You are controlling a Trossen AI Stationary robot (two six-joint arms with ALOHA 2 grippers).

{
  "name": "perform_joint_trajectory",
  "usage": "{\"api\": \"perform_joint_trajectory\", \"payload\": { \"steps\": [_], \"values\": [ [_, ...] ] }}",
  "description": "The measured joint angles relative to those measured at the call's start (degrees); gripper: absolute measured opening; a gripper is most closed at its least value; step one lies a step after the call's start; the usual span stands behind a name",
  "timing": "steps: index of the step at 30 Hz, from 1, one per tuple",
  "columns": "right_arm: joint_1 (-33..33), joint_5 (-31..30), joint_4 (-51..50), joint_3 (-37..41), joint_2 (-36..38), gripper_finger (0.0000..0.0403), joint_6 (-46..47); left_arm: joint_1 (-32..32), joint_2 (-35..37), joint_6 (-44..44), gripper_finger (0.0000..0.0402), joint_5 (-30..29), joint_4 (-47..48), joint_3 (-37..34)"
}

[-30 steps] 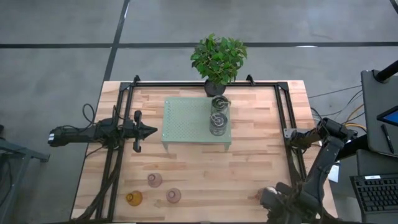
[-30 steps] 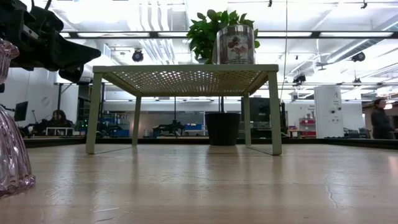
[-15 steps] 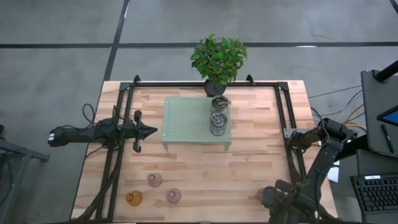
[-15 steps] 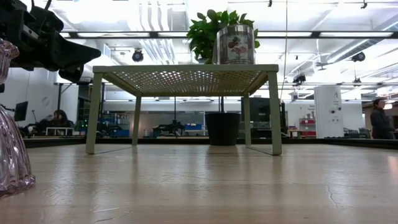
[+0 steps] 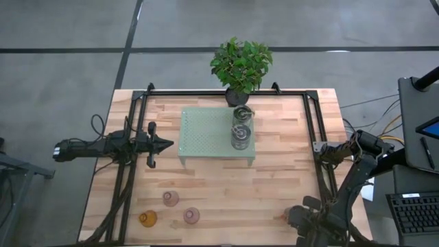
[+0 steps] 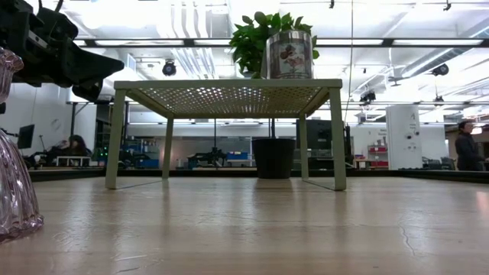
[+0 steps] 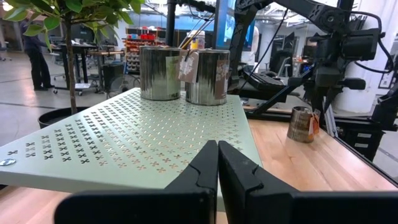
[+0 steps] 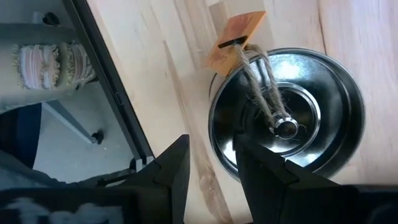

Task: Pick & Place candle stick holders
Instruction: Put the silver scented candle on the shelf

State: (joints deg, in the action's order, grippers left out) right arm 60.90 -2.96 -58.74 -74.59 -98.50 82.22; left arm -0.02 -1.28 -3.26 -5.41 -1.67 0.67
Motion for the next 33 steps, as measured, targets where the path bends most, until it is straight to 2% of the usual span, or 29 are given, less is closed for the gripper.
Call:
{"api": "perform_joint_trajectory", "payload": {
  "steps": [11,25,33],
  "values": [
    [0.0,-0.2,0.7,1.6,0.3,0.01,-1.5,0.0,0.0,0.0,0.001,0.0,0.0,0.0],
    [0.0,-1.5,1.5,3.0,0.2,0.0014,-2.0,0.0,0.0,0.0,0.001,0.0,0.0,0.0],
    [-0.8,-4.0,1.1,2.7,0.1,0.0008,0.5,0.0,0.0,0.0,0.001,0.0,0.0,0.0]
  ]
}}
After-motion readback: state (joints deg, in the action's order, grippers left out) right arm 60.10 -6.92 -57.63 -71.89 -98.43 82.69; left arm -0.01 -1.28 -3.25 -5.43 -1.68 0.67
